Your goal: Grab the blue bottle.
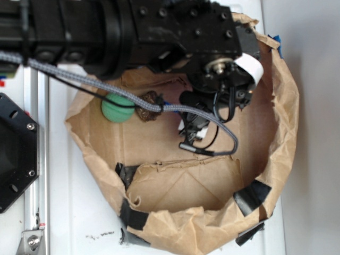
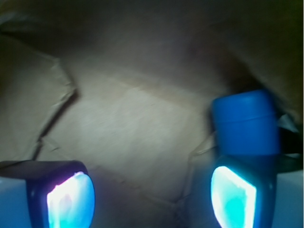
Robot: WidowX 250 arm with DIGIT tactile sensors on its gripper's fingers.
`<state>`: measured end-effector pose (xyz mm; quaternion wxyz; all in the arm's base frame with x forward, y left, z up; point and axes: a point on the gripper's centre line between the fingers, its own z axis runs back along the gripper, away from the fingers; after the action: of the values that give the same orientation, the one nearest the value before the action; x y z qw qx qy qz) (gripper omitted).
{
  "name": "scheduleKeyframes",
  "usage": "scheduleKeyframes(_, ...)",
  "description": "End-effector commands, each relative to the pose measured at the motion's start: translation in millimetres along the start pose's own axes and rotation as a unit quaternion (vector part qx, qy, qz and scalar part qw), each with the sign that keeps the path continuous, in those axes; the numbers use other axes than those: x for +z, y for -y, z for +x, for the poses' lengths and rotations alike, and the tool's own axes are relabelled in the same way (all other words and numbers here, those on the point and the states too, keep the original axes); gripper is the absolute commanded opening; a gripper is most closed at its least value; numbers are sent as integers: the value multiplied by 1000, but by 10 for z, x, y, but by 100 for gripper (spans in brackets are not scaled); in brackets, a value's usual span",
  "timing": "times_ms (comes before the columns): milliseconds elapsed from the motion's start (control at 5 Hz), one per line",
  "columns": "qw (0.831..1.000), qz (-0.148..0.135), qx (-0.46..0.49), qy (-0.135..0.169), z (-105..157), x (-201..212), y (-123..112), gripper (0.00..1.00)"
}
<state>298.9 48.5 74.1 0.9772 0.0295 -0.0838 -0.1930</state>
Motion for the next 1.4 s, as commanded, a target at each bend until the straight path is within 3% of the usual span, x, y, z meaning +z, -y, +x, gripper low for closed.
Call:
scheduleKeyframes(0, 997, 49, 33, 44, 80, 265, -193, 100)
scheduleKeyframes(600, 995, 65, 63, 46, 2, 292, -378, 100)
scheduleKeyframes(1200, 996, 62, 56, 10, 120, -69, -403, 100)
